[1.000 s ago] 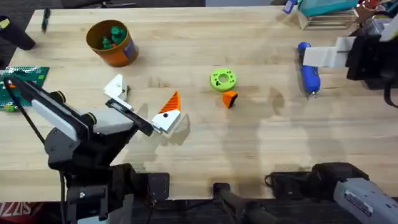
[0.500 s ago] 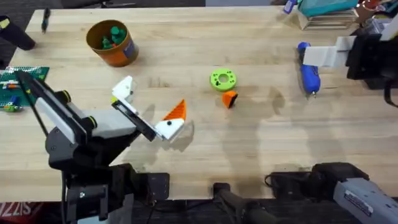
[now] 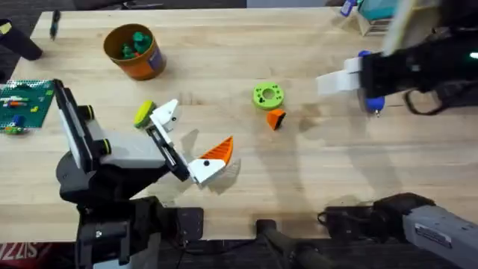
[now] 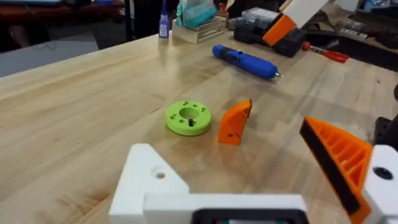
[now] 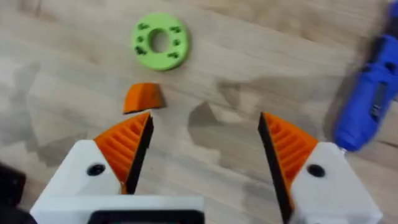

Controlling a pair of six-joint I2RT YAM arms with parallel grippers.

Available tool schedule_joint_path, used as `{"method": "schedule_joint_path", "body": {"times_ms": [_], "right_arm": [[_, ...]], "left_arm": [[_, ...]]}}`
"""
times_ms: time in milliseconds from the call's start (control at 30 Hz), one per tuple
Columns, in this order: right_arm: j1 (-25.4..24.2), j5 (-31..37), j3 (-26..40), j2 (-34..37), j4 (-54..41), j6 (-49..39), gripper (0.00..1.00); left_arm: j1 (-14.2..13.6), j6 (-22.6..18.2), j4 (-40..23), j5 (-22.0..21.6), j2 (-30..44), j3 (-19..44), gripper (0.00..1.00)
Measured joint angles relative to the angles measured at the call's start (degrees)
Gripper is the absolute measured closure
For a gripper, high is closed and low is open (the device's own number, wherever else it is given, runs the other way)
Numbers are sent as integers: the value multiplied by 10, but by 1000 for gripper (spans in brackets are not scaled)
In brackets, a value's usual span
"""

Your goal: Pick up the gripper from the table and insert it into the empty holder that is missing its gripper. Then pick up a screw, insert it into the mounting hole, and use the screwdriver to tighten it. Finally, clean up the table by picking up the vegetable and placing it into the bucket.

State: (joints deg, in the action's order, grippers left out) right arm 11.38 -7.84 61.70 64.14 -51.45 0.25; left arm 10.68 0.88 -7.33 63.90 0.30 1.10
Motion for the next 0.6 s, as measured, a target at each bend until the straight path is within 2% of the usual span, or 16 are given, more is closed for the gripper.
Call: {"method": "schedule_joint_path", "body": {"times_ms": [167, 367, 600], "right_arm": [[95, -2, 31, 43, -1, 10, 9], [188, 12, 46, 64, -19, 20, 12], [246, 47, 46, 100, -43, 26, 8]], "left_arm": [[0, 11, 0, 2, 0, 0, 15], [0, 15, -1, 5, 0, 0, 15], [0, 16, -1, 6, 0, 0, 15]]}}
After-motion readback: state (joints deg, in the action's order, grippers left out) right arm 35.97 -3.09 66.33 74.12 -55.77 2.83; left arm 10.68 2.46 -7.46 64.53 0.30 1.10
